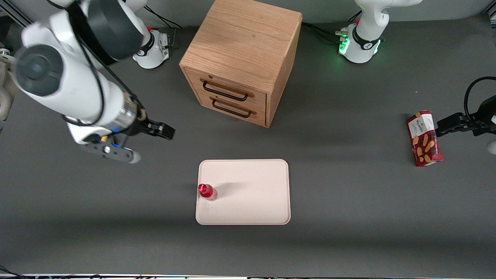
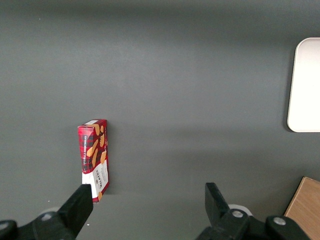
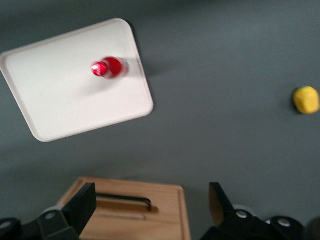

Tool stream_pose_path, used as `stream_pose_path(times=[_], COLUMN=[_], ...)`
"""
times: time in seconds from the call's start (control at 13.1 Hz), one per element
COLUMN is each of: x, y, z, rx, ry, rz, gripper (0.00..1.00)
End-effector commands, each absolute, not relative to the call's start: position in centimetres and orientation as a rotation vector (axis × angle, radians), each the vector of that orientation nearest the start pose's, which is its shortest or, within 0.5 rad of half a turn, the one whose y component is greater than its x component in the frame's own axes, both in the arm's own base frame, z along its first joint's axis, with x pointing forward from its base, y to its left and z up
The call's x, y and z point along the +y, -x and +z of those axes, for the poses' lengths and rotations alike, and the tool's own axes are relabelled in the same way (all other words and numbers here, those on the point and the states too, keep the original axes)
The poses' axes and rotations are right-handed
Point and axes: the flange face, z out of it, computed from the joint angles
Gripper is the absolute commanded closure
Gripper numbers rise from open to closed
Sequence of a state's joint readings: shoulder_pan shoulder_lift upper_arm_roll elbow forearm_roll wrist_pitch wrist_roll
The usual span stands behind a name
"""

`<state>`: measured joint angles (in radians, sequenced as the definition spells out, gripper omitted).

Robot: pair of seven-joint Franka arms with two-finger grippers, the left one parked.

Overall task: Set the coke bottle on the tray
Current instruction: 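Open the right gripper and withdraw it from the bottle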

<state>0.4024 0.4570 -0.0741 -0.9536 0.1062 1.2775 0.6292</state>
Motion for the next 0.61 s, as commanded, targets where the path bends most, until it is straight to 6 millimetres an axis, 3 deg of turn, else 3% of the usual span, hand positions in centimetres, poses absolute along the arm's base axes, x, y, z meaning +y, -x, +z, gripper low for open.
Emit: stream_pose_path(times=[0.0, 0.31, 0.54], x=[15.9, 6.3, 1.6], y=[-58.7, -56.5, -55.4], z=[63.5, 64.2, 63.3], rx=[0.262, 0.08, -0.047], ry=[3.092, 3.065, 3.055], rz=[0.293, 0.271, 0.174], gripper=[0.0, 0.0, 0.0])
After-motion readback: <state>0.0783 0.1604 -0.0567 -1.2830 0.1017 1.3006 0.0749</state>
